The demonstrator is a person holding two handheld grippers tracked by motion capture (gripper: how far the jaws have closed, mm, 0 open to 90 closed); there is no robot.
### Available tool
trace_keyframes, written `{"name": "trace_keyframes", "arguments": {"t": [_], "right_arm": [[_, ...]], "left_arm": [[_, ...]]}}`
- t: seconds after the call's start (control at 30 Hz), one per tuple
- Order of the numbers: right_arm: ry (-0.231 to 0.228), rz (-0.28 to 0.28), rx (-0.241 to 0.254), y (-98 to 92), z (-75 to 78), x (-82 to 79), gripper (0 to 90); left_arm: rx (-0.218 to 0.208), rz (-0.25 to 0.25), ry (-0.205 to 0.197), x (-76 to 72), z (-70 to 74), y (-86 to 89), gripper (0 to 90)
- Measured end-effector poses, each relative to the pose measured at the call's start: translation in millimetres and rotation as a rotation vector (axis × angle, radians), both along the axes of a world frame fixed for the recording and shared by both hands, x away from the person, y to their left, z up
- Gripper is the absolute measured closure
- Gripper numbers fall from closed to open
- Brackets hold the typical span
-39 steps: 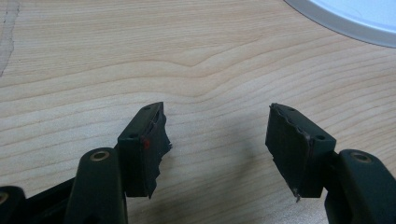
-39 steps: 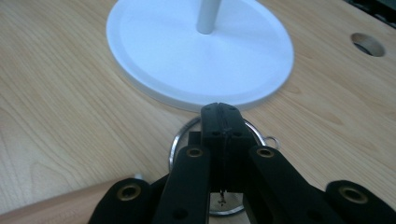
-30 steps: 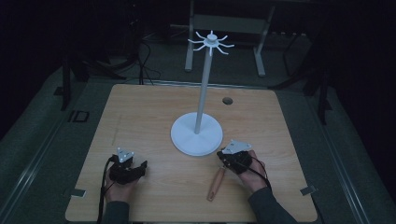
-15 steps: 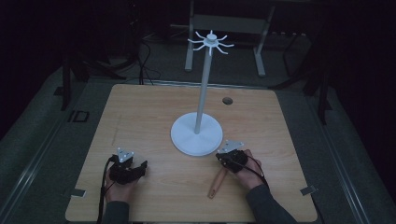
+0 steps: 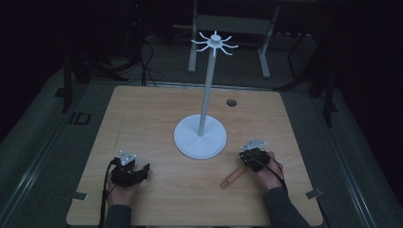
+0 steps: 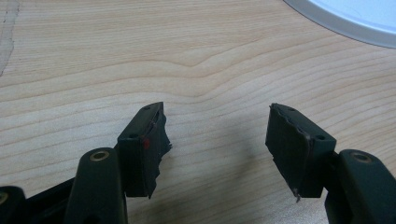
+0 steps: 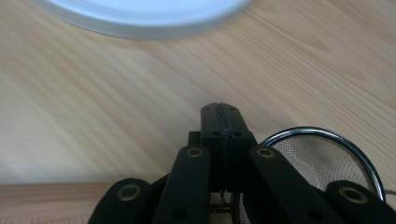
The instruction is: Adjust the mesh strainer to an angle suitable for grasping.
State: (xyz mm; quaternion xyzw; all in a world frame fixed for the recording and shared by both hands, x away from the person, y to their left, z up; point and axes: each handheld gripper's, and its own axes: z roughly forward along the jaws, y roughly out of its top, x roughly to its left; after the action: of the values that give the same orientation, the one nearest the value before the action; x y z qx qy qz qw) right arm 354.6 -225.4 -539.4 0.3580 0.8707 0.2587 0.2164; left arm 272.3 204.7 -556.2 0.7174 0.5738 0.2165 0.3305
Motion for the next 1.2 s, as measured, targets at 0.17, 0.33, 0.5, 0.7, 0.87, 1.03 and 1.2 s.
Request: {"name": "trace_keyframes", "arguments": {"t": [0.17,0.33,0.5,0.7,0.87,1.03,1.2], "right_arm": [[0.003,-0.089,-0.01,-27.2,2.1,2.9,89.9],[0.01,-0.125,-0.007,-44.8,4.9,1.8,89.9],[-0.003,-0.046,0.04,-55.9,16.4,-7.8,76.7],[0.021,0.049,0.079,-55.3,24.6,-14.6,56.7],[0.063,0.124,0.097,-55.8,25.3,-15.8,44.3],[0.12,0.166,0.061,-56.2,19.2,-15.3,33.4],[0.156,0.184,0.026,-52.3,10.6,-14.0,29.1]], "left_arm": [[-0.001,0.001,-0.001,0.1,-0.1,-0.3,38.0],[0.0,0.0,-0.001,0.0,-0.1,-0.4,38.0],[0.001,0.0,0.0,0.2,-0.2,-0.8,38.0],[0.0,0.0,0.0,0.2,-0.1,-0.6,38.0],[0.0,-0.001,0.0,0.2,-0.1,-0.5,38.0],[0.0,0.0,0.0,0.2,-0.2,-0.7,38.0],[0.0,0.0,0.001,0.3,-0.3,-1.0,38.0]]}}
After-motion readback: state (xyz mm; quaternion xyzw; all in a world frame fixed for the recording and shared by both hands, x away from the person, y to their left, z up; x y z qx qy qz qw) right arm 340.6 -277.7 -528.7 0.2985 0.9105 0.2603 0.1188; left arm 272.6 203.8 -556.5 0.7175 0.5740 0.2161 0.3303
